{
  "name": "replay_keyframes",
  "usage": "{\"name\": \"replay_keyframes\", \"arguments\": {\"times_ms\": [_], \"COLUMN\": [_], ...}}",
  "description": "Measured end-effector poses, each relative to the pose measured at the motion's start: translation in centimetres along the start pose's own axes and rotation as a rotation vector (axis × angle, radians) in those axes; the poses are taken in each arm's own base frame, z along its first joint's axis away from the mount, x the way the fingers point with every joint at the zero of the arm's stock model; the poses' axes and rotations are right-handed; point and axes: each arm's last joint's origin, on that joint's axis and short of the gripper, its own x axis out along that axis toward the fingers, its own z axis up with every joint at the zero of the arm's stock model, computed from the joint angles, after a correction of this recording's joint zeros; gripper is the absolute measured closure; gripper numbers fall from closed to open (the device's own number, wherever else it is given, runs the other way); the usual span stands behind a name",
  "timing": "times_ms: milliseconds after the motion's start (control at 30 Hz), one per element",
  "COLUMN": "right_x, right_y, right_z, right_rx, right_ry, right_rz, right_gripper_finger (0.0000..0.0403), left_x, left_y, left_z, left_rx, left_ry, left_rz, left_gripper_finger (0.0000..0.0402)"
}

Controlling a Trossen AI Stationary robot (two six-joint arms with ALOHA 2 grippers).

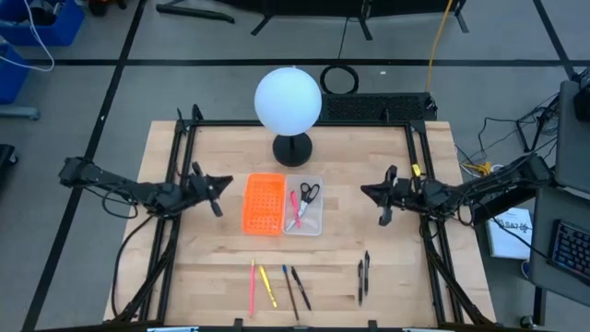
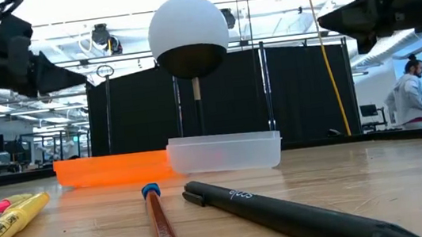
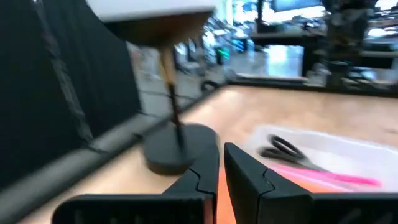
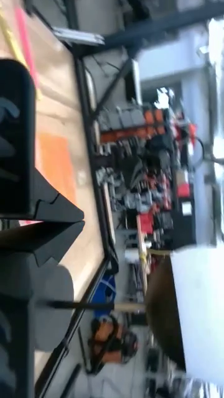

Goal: Pick & place school supplies into a supply box
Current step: Put the pink pencil into the orange supply box

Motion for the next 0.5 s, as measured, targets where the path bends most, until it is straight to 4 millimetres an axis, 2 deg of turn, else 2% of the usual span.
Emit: {"name": "replay_keyframes", "arguments": {"times_ms": [200,367,500], "right_x": [0.0,0.0,0.1], "right_y": [0.3,0.2,0.1], "right_z": [0.0,0.0,-0.3], "right_rx": [-0.038,0.004,0.048], "right_ry": [0.002,-0.001,0.02], "right_rz": [0.109,0.055,0.019], "right_gripper_finger": [0.0403,0.0403,0.0403], "left_x": [0.0,-0.1,-0.2], "left_y": [-0.6,-1.2,-1.9], "left_z": [-0.9,-1.6,-2.3], "left_rx": [-0.16,-0.346,-0.454], "left_ry": [0.099,0.233,0.355], "left_rz": [-0.179,-0.349,-0.416], "left_gripper_finger": [0.0366,0.0366,0.0366]}}
